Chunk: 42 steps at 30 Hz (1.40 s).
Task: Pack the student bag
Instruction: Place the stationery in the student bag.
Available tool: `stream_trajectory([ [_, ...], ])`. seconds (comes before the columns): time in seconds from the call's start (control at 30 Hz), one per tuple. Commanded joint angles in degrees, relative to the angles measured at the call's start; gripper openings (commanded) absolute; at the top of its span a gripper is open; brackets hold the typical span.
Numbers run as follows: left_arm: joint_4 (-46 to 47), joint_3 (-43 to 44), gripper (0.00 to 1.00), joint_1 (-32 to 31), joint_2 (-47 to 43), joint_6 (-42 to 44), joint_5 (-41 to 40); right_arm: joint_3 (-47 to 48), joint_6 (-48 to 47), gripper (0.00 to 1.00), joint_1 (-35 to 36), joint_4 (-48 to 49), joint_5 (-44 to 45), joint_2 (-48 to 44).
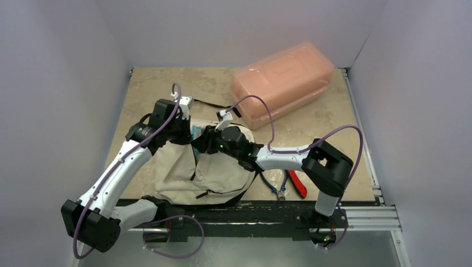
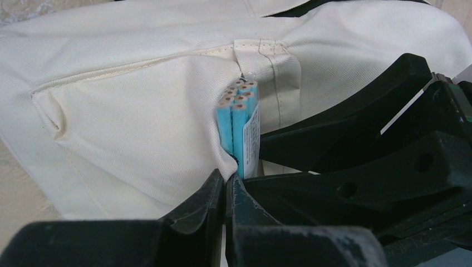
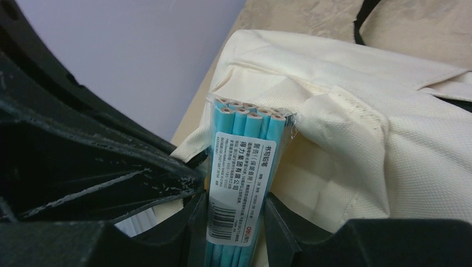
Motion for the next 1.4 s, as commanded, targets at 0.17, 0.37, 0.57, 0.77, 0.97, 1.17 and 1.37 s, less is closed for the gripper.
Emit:
stream_trajectory([
  [0.17,6.38,0.77,0.0,0.05,-1.73,-1.54,-0.86,-3.03,-3.56,0.3,2.26,-4.04,-3.9,-2.29],
  [0.37,6.5,2.56,0.0,0.15,-1.25,-3.24,-5.61,-1.44,-5.07,0.18,2.26,-13.3,-5.27,-1.41],
  [0.57,5.18,5.44,0.0,0.14,0.02,-4.76,-6.51,-1.88,-8.58,0.27,2.26,-14.65,-8.35,-0.27],
  [0.77,6.86,4.07,0.0,0.14,-0.12,-3.27,-4.41,0.42,-13.15,0.53,1.87,-15.98,-13.55,2.68],
  [0.97,6.9,2.32,0.0,0.14,-0.51,-2.6,-2.66,-3.12,-11.93,0.81,-3.66,-14.43,-15.56,-3.15],
  [1.17,7.49,1.98,0.0,0.14,-0.36,-2.66,-0.63,-2.04,-11.34,0.84,-8.62,-18.32,-16.26,-8.55],
  [1.37,7.98,1.61,0.0,0.18,-0.71,-2.14,0.61,1.59,-9.81,0.67,-14.25,-20.38,-17.68,-7.07],
])
